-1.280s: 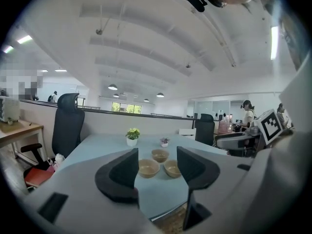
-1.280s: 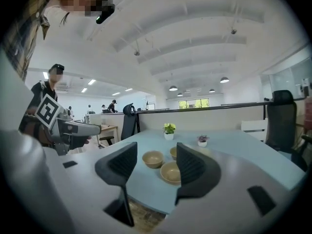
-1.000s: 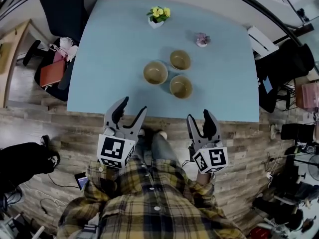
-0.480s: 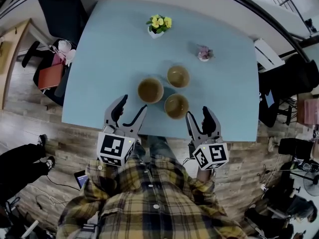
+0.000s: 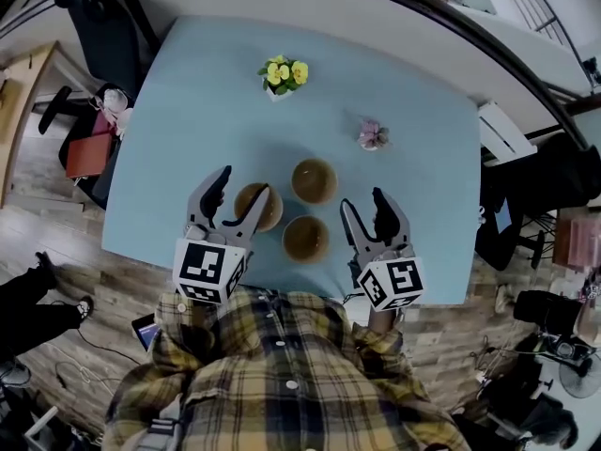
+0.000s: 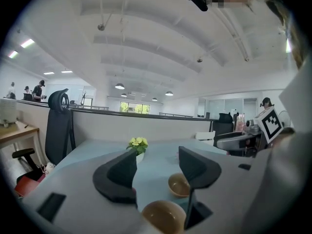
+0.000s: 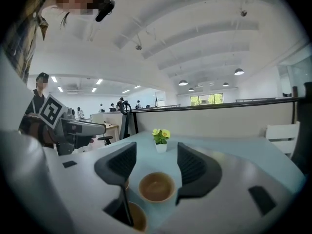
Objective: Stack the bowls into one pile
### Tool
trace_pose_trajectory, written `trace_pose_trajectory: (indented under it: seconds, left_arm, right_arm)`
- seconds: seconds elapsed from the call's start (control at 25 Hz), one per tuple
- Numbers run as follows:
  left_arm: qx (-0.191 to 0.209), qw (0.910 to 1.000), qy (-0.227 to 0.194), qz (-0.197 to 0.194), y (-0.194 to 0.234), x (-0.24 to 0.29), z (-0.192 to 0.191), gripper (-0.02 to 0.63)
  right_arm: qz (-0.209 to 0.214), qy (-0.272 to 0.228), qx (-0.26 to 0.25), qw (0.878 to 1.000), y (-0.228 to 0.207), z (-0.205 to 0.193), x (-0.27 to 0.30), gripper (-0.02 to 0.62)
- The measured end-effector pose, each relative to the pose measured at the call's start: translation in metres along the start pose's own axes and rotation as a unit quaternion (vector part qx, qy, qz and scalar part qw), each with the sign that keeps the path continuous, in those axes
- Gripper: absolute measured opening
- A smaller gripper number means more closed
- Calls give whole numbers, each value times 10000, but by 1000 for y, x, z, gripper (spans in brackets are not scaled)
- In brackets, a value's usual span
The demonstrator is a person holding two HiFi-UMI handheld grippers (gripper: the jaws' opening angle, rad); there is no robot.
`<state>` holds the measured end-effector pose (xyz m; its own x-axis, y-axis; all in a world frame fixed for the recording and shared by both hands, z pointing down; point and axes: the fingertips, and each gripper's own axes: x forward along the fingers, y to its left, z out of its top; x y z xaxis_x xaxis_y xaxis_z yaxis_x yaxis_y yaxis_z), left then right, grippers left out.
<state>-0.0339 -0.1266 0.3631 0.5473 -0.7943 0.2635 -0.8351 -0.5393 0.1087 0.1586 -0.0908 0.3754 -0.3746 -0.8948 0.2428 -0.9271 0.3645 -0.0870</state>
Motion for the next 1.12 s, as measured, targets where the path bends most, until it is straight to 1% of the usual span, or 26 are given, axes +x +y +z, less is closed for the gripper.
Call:
trace_pose_trajectory:
  seconds: [0.12, 0.24, 0.36, 0.48, 0.6, 0.72, 0.88, 1.12]
  left_arm:
    - [4, 10000, 39, 88, 4, 8, 1, 264]
    - [21, 9999, 126, 67, 11, 15, 0, 264]
    - [24, 9999, 156, -42, 16, 20, -1, 264]
    - [-61, 9996, 184, -227, 18, 26, -2, 262]
    - [-44, 9991, 228, -348, 19, 33, -5, 261]
    - [-26, 9987, 280, -425, 18, 36, -8, 258]
    - [-45, 9987, 297, -410, 19, 37, -12, 242]
    - [-31, 9980, 499, -396, 20, 38, -31, 239]
  right_arm:
    - [113, 40, 26, 9999, -5, 0, 10, 245]
    - [159, 104, 58, 9998, -4, 0, 21, 245]
    - [133, 127, 39, 9998, -1, 2, 29, 245]
    - [-10, 242, -1, 9997, -2, -1, 33, 245]
    - [-100, 341, 20, 9994, -3, -6, 35, 245]
    - [-146, 440, 53, 9989, -4, -12, 35, 245]
    - [-112, 606, 108, 9980, -4, -23, 37, 245]
    - [-79, 925, 160, 9956, -4, -48, 43, 245]
